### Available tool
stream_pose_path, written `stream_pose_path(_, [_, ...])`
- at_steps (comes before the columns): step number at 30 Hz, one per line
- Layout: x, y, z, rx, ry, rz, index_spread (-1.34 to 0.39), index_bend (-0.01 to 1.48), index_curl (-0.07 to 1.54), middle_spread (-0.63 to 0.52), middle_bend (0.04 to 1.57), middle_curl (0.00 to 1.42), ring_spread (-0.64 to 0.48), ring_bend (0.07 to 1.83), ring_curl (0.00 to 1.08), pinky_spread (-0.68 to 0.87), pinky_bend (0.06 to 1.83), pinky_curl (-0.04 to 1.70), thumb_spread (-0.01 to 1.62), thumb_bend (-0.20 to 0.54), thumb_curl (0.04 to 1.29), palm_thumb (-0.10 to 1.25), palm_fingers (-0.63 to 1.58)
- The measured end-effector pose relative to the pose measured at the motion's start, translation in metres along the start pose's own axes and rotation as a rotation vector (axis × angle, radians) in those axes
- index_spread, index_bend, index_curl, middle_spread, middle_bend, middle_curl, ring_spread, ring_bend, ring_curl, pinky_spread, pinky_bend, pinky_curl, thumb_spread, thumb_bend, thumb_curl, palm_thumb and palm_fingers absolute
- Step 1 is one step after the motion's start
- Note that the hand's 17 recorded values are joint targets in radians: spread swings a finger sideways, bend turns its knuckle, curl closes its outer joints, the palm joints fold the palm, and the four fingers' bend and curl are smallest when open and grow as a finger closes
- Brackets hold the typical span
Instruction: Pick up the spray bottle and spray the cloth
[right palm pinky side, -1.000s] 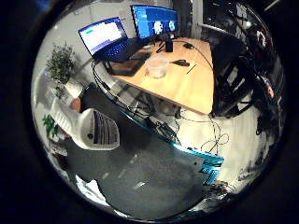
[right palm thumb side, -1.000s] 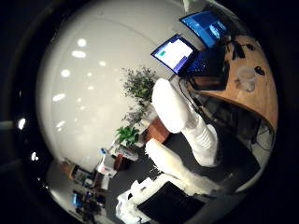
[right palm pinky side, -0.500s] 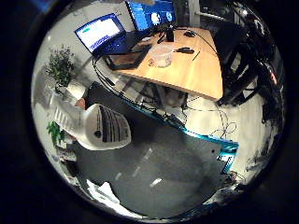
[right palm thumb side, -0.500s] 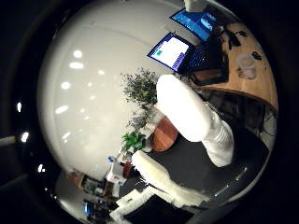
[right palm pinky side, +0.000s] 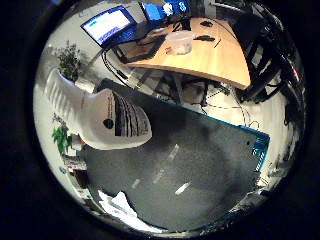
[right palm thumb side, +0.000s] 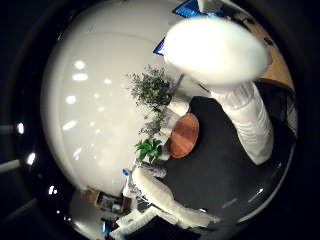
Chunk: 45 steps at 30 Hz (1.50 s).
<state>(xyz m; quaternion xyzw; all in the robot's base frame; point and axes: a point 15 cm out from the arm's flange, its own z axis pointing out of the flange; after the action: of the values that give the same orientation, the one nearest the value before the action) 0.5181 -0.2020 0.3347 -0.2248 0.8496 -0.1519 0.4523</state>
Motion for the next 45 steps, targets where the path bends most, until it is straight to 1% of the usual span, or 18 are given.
stream_pose_path(13, [0.005,0.005,0.02,-0.061,-0.031,0.018,-0.13,0.18,0.32,0.24,0.18,0.27,0.35,0.29,0.25,0.6,0.7,0.24,1.04,-0.027,0.34,0.3,0.13])
stream_pose_path(18, [0.011,0.014,0.038,-0.105,-0.049,0.026,-0.14,0.18,0.32,0.24,0.18,0.27,0.35,0.28,0.25,0.6,0.7,0.24,1.04,-0.027,0.34,0.3,0.14])
stream_pose_path(23, [0.014,0.016,0.053,-0.133,-0.077,0.022,-0.16,0.16,0.31,0.2,0.21,0.29,0.3,0.34,0.26,0.6,0.7,0.23,1.04,-0.023,0.34,0.32,0.23])
stream_pose_path(25, [0.016,0.017,0.057,-0.134,-0.082,0.024,-0.17,0.15,0.29,0.15,0.23,0.3,0.27,0.41,0.27,0.6,0.7,0.23,1.04,-0.024,0.35,0.33,0.29])
stream_pose_path(26, [0.017,0.018,0.058,-0.135,-0.084,0.022,-0.19,0.14,0.28,0.12,0.25,0.31,0.24,0.45,0.28,0.59,0.7,0.22,1.04,-0.022,0.35,0.34,0.34])
stream_pose_path(28, [0.018,0.02,0.06,-0.138,-0.088,0.016,-0.24,0.14,0.26,0.01,0.31,0.33,0.1,0.6,0.31,0.57,0.7,0.21,1.05,-0.017,0.35,0.37,0.5])
stream_pose_path(29, [0.017,0.022,0.061,-0.145,-0.093,0.013,-0.31,0.16,0.26,-0.09,0.36,0.35,-0.04,0.69,0.33,0.5,0.68,0.19,1.06,-0.015,0.36,0.39,0.59])
stream_pose_path(30, [0.015,0.023,0.062,-0.149,-0.099,0.012,-0.39,0.18,0.27,-0.22,0.45,0.37,-0.18,0.77,0.34,0.37,0.65,0.17,1.07,-0.01,0.36,0.43,0.73])
stream_pose_path(31, [0.014,0.022,0.063,-0.15,-0.103,0.011,-0.44,0.18,0.27,-0.32,0.53,0.4,-0.3,0.84,0.36,0.21,0.68,0.16,1.08,-0.008,0.37,0.45,0.89])
stream_pose_path(32, [0.013,0.021,0.064,-0.149,-0.104,0.012,-0.49,0.17,0.27,-0.39,0.62,0.43,-0.37,0.88,0.37,-0.02,0.76,0.16,1.09,-0.003,0.38,0.49,1.1])
stream_pose_path(33, [0.014,0.022,0.066,-0.151,-0.106,0.012,-0.52,0.24,0.3,-0.41,0.68,0.47,-0.39,0.93,0.41,-0.2,0.81,0.19,1.09,0.001,0.39,0.53,1.27])
stream_pose_path(34, [0.014,0.022,0.067,-0.152,-0.11,0.012,-0.54,0.37,0.36,-0.4,0.77,0.51,-0.37,0.98,0.44,-0.37,0.86,0.21,1.09,0.008,0.41,0.59,1.43])
stream_pose_path(35, [0.014,0.023,0.068,-0.154,-0.114,0.011,-0.54,0.48,0.42,-0.38,0.85,0.54,-0.35,1.02,0.46,-0.47,0.91,0.24,1.1,0.016,0.43,0.64,1.46])
stream_pose_path(36, [0.013,0.025,0.07,-0.155,-0.12,0.008,-0.52,0.6,0.47,-0.36,0.91,0.56,-0.34,1.05,0.48,-0.5,0.97,0.28,1.13,0.021,0.44,0.69,1.47])
stream_pose_path(37, [0.011,0.026,0.07,-0.156,-0.13,0.005,-0.48,0.72,0.53,-0.33,0.97,0.59,-0.32,1.09,0.49,-0.51,1.03,0.31,1.16,0.043,0.47,0.74,1.49])
stream_pose_path(40, [0.001,0.031,0.071,-0.162,-0.185,-0.003,-0.39,0.9,0.61,-0.27,1.11,0.64,-0.28,1.21,0.55,-0.46,1.18,0.41,1.19,0.095,0.54,0.9,1.38])
stream_pose_path(42, [-0.012,0.038,0.071,-0.176,-0.247,-0.02,-0.35,0.96,0.63,-0.24,1.16,0.65,-0.25,1.27,0.57,-0.41,1.24,0.45,1.17,0.109,0.58,0.97,1.34])
stream_pose_path(45, [-0.031,0.05,0.07,-0.214,-0.332,-0.032,-0.31,1.02,0.65,-0.22,1.22,0.67,-0.23,1.34,0.59,-0.36,1.29,0.49,1.11,0.106,0.65,1.04,1.29])
